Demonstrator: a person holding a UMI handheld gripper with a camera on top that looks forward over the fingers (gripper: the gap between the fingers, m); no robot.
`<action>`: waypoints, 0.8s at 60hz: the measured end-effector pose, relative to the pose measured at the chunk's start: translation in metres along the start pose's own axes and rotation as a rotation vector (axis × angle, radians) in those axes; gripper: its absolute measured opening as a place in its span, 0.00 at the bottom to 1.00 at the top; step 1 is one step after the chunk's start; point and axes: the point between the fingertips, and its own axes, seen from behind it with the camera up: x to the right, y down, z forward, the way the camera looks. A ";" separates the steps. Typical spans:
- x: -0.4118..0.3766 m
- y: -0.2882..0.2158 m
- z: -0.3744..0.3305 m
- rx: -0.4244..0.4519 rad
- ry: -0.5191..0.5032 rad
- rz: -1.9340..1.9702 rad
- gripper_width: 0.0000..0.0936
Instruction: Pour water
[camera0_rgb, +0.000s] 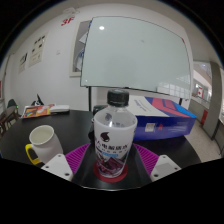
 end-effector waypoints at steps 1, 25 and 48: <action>0.001 0.001 -0.002 -0.004 0.005 -0.002 0.90; -0.033 -0.006 -0.168 -0.057 0.114 -0.020 0.90; -0.090 -0.005 -0.354 -0.056 0.144 0.013 0.90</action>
